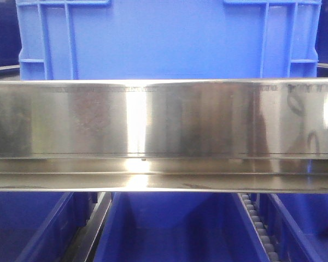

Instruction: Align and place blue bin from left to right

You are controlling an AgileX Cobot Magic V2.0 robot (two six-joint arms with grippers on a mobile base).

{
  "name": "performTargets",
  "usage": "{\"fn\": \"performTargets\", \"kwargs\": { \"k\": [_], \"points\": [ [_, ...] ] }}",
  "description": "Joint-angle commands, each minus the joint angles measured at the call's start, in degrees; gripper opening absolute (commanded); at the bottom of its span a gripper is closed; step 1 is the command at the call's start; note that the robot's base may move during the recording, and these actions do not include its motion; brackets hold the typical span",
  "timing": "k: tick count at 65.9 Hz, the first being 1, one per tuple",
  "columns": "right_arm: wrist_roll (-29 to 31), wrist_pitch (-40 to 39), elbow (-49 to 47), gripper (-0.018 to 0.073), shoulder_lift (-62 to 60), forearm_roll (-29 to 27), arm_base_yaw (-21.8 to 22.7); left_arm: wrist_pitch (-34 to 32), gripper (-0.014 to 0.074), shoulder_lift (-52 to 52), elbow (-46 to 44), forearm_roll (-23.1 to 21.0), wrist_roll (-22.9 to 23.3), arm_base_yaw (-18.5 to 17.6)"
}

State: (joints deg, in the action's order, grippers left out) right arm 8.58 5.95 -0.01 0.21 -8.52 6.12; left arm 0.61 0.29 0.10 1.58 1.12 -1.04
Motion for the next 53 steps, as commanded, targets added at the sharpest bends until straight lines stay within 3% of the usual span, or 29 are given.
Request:
{"fn": "performTargets", "kwargs": {
  "k": [1, 36, 53],
  "points": [
    [0.2, -1.3, 0.0, -0.0151, -0.2, 0.0, -0.1, -1.3, -0.0111, -0.3, -0.1, -0.3, -0.1, 0.3],
    [0.2, -1.3, 0.0, -0.0151, -0.2, 0.0, -0.1, -1.9, -0.0111, -0.3, -0.1, 0.4, -0.1, 0.3],
    [0.2, -5.6, 0.0, -0.0151, -0.2, 0.0, -0.1, -2.2, -0.0111, -0.3, -0.1, 0.4, -0.1, 0.3]
  ]
}}
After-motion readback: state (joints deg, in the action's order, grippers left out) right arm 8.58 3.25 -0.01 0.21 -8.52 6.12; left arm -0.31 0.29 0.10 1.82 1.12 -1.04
